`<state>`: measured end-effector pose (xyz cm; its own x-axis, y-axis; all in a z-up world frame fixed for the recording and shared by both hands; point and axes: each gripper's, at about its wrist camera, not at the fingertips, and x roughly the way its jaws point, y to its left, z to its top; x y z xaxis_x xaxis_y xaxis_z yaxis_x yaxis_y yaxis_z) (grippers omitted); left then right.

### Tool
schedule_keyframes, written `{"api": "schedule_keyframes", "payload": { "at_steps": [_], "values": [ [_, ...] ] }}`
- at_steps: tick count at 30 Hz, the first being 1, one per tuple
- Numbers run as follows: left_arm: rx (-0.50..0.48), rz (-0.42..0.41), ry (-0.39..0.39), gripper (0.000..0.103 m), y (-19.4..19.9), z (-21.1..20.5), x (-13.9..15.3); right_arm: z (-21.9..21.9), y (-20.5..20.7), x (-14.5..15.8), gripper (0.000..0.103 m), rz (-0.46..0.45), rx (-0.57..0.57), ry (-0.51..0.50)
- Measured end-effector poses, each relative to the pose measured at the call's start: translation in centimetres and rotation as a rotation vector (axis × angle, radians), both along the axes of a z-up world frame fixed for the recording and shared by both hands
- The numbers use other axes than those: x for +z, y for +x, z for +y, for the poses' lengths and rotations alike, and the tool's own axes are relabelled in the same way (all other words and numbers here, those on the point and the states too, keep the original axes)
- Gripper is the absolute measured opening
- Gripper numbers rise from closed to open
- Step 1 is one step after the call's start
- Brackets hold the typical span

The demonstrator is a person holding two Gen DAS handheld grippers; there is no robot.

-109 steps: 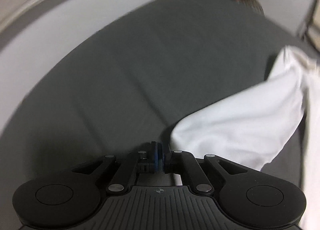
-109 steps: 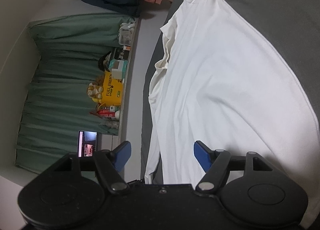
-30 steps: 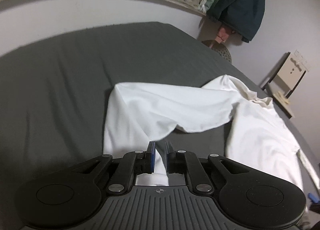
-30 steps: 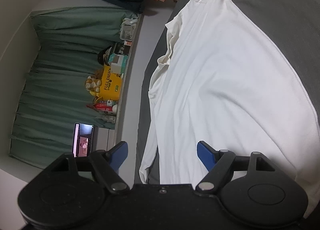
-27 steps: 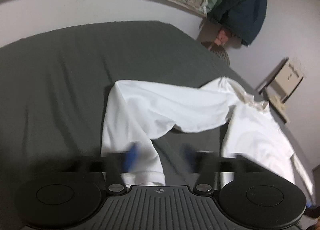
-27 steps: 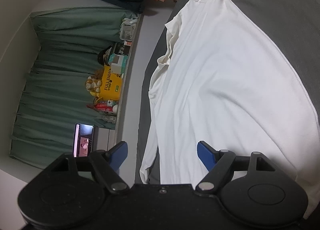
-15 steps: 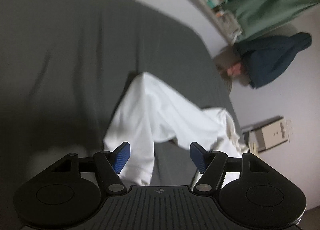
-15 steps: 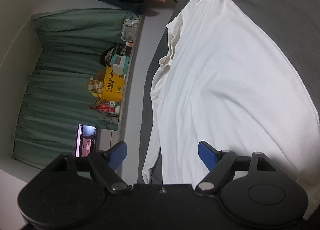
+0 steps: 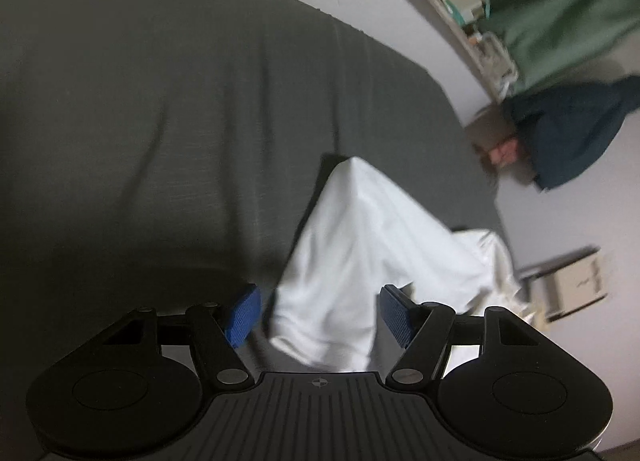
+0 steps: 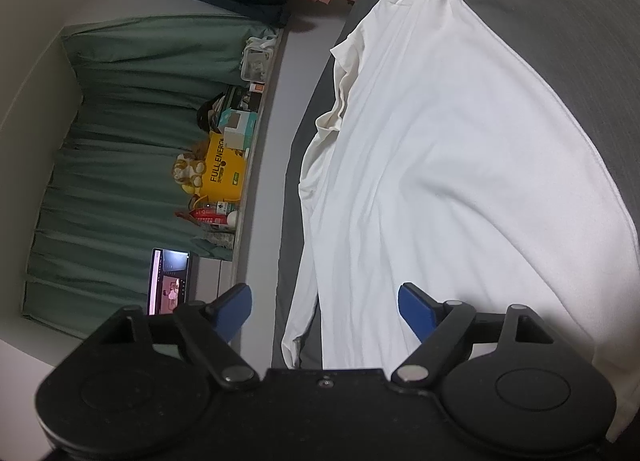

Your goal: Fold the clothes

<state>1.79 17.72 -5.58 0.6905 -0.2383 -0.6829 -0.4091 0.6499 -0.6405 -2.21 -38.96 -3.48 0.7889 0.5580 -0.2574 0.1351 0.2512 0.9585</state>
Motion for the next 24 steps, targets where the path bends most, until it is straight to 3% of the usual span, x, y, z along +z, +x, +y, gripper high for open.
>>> {"api": "schedule_keyframes", "payload": {
  "at_steps": [4,8,10,12,18,24],
  "values": [
    [-0.048,0.007,-0.017,0.067,0.3,-0.5,-0.4,-0.1,0.0,-0.1,0.081,0.004,0.000,0.005],
    [-0.022,0.062,0.004,0.019,0.4,-0.8,-1.2,-0.1,-0.1,-0.1,0.081,0.001,-0.001,0.007],
    [0.002,0.055,0.015,0.006,0.1,-0.7,-1.3,-0.1,-0.2,-0.1,0.081,0.000,-0.002,0.007],
    [0.013,0.032,0.058,0.005,0.0,-0.5,-0.7,-0.1,-0.2,-0.1,0.081,0.001,-0.002,0.008],
    [0.108,-0.013,0.335,0.003,0.1,3.7,4.0,-0.2,-0.1,-0.2,0.082,0.005,0.000,0.009],
    [0.078,0.083,0.532,0.004,4.8,8.1,6.8,-0.3,0.0,-0.4,0.082,0.020,-0.004,0.008]
  ]
}}
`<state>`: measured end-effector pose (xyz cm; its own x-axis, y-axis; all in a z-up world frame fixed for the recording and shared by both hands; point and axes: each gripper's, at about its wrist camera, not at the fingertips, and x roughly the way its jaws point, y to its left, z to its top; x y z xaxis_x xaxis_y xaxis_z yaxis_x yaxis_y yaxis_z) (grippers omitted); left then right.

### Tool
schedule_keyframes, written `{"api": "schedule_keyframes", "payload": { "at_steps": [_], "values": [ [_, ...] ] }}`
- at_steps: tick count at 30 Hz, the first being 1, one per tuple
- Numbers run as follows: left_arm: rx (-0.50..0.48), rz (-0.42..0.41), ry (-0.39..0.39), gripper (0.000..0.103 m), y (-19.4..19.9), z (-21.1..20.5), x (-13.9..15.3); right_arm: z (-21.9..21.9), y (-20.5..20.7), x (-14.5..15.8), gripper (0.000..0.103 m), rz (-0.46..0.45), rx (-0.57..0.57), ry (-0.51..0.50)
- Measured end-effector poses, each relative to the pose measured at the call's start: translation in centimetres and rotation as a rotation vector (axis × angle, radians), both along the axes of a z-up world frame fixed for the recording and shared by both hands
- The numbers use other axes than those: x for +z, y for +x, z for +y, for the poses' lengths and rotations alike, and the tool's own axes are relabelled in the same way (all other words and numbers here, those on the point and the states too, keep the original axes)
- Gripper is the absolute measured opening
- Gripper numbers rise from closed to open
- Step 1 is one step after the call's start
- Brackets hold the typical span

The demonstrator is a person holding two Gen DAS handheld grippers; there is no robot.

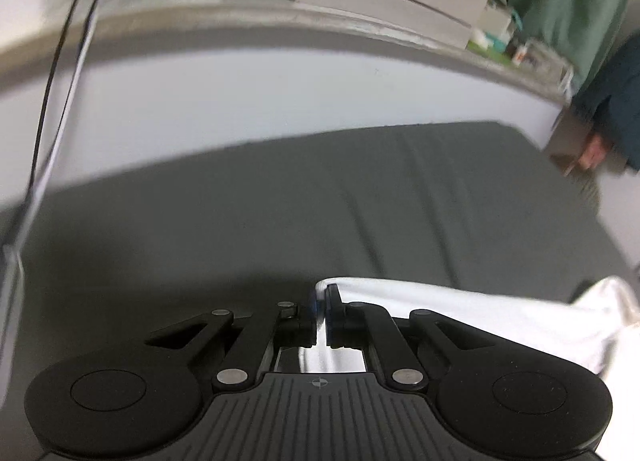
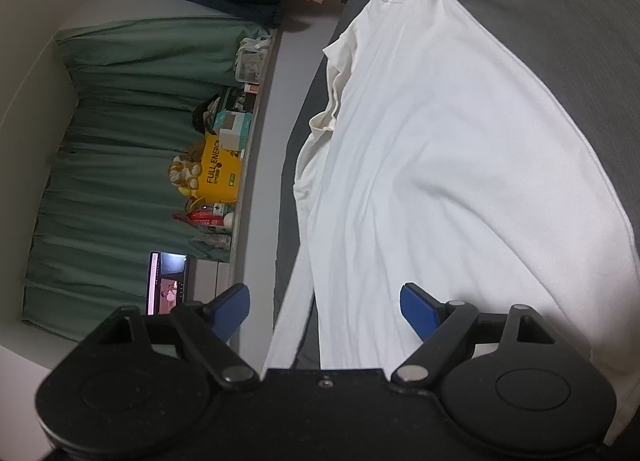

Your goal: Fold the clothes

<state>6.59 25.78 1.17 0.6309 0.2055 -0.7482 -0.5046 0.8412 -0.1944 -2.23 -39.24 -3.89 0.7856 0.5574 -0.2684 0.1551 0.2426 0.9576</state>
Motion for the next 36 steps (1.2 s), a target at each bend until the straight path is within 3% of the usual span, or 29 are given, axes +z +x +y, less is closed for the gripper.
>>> {"api": "schedule_keyframes", "payload": {
  "at_steps": [3,6,9,17,18,20,21,22,24,27,30,33,36],
  "values": [
    [-0.021,0.058,0.050,0.004,2.4,0.0,-0.1,0.1,0.1,0.0,0.082,0.007,0.003,-0.011],
    [-0.007,0.082,0.047,0.004,3.5,0.6,-0.4,0.1,0.1,-0.1,0.082,0.018,0.007,-0.019],
    [0.054,0.081,-0.020,0.004,3.5,1.2,-1.5,0.0,0.2,-0.2,0.083,0.027,0.007,-0.016],
    [0.098,-0.042,-0.257,0.006,0.5,3.9,-4.3,0.1,0.5,-0.4,0.083,0.034,0.029,-0.012],
    [0.122,-0.050,-0.244,0.012,0.1,3.7,-4.0,0.2,0.5,-0.4,0.083,0.033,0.034,-0.016],
    [0.170,-0.068,-0.219,0.058,-0.8,3.1,-3.4,0.4,0.5,-0.2,0.083,0.039,0.046,-0.037],
    [0.194,-0.082,-0.203,0.069,-1.3,2.8,-3.0,0.5,0.7,0.0,0.083,0.043,0.057,-0.050],
    [0.217,-0.125,-0.176,0.077,-1.9,2.0,-2.2,0.9,0.9,0.2,0.083,0.049,0.071,-0.071],
    [0.230,-0.251,-0.158,0.077,-2.5,0.2,-0.4,1.6,1.3,0.7,0.083,0.062,0.099,-0.122],
    [0.213,-0.414,-0.221,0.077,-1.8,-3.7,1.2,3.3,2.7,1.9,0.082,0.053,0.165,-0.209],
    [0.199,-0.544,-0.296,0.077,-0.8,-8.8,1.5,6.1,6.0,5.4,0.077,-0.003,0.201,-0.305],
    [0.184,-0.604,-0.346,0.077,1.2,-14.8,0.3,9.6,10.7,10.2,0.074,-0.062,0.236,-0.374],
    [0.131,-0.596,-0.340,0.077,3.0,-19.9,-1.9,13.9,15.8,15.2,0.074,-0.067,0.304,-0.527]
  ]
}}
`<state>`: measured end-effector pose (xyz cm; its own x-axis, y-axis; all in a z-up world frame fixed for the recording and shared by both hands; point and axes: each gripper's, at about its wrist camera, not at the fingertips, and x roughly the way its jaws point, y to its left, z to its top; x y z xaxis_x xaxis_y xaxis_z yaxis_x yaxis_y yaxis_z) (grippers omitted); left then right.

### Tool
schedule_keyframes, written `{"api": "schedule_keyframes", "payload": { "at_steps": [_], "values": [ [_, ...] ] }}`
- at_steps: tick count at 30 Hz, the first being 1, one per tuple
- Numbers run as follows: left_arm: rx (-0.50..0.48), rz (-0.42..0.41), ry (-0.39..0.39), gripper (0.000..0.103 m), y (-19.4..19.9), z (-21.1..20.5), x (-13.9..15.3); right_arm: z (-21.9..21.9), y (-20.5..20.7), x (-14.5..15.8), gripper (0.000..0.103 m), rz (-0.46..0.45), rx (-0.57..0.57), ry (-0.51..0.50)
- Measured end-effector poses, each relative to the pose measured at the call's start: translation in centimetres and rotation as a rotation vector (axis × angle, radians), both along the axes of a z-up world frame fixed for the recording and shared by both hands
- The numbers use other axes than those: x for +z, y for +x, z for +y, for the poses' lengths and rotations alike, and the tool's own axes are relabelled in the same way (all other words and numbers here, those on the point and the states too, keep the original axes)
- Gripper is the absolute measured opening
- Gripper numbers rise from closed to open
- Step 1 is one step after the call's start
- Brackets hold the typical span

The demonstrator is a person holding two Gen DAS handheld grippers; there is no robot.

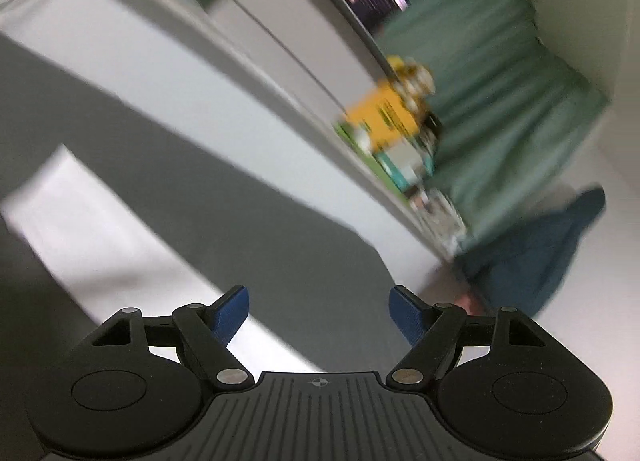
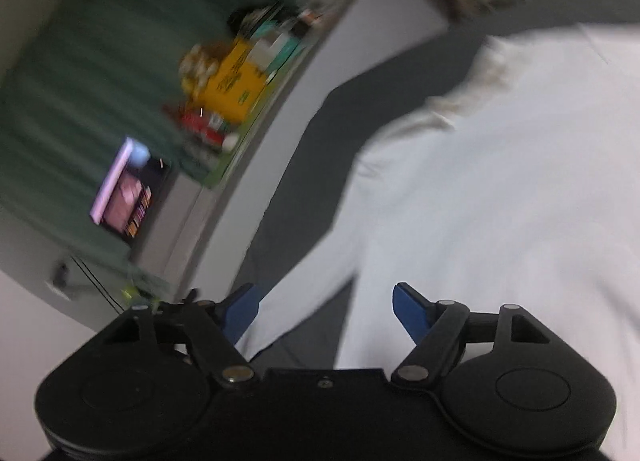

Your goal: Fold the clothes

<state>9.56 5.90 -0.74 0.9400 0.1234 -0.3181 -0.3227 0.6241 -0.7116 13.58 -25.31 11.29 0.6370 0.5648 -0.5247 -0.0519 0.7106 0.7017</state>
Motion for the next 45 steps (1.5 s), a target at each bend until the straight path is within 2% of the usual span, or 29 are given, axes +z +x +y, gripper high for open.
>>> {"api": "schedule_keyframes", "payload": {
  "at_steps": [3,6,7,9,11,16,19,22,25,27,29,36,40,43,45],
  "values": [
    [-0.073,0.063,0.152,0.077,0.9,-3.3,-1.9,4.2,5.7,3.4,0.074,0.026,0.042,-0.154],
    [-0.169,0.167,0.187,0.077,3.0,-3.4,-2.4,7.7,11.9,4.9,0.072,0.072,0.067,-0.238],
    [-0.187,0.172,0.202,0.077,3.6,-2.9,-2.3,8.7,14.0,4.8,0.070,0.095,0.067,-0.267],
    [-0.221,0.180,0.233,0.077,4.7,-2.0,-2.0,10.2,18.2,3.7,0.066,0.150,0.048,-0.331],
    [-0.227,0.189,0.247,0.077,3.9,-1.5,-2.3,11.3,21.9,1.9,0.059,0.224,0.019,-0.391],
    [-0.241,0.268,0.174,0.077,5.5,0.1,-4.3,13.7,28.7,-3.3,0.046,0.373,-0.068,-0.506],
    [-0.251,0.273,0.208,0.077,6.2,-0.7,-5.0,14.7,31.0,-5.8,0.038,0.447,-0.111,-0.510],
    [-0.264,0.291,0.260,0.077,6.9,-1.5,-5.4,15.1,32.4,-7.2,0.034,0.497,-0.190,-0.582],
    [-0.263,0.301,0.266,0.077,7.5,-1.7,-5.2,14.7,32.8,-8.5,0.027,0.549,-0.256,-0.629],
    [-0.258,0.297,0.252,0.077,8.5,-1.5,-5.1,14.2,32.6,-9.2,0.024,0.557,-0.275,-0.617],
    [-0.256,0.294,0.243,0.077,8.2,-1.4,-5.1,13.6,32.3,-9.9,0.006,0.555,-0.281,-0.589],
    [-0.240,0.289,0.213,0.077,8.2,-1.3,-5.6,11.7,31.6,-9.2,0.004,0.419,-0.306,-0.456],
    [-0.228,0.291,0.226,0.077,8.2,-1.4,-5.8,10.5,32.0,-10.5,0.004,0.407,-0.316,-0.375],
    [-0.230,0.290,0.249,0.077,8.2,-1.6,-5.9,10.0,32.2,-11.9,0.010,0.404,-0.259,-0.321],
    [-0.232,0.289,0.258,0.077,8.3,-1.6,-5.9,8.8,31.9,-11.6,0.028,0.382,-0.236,-0.248]
  ]
}}
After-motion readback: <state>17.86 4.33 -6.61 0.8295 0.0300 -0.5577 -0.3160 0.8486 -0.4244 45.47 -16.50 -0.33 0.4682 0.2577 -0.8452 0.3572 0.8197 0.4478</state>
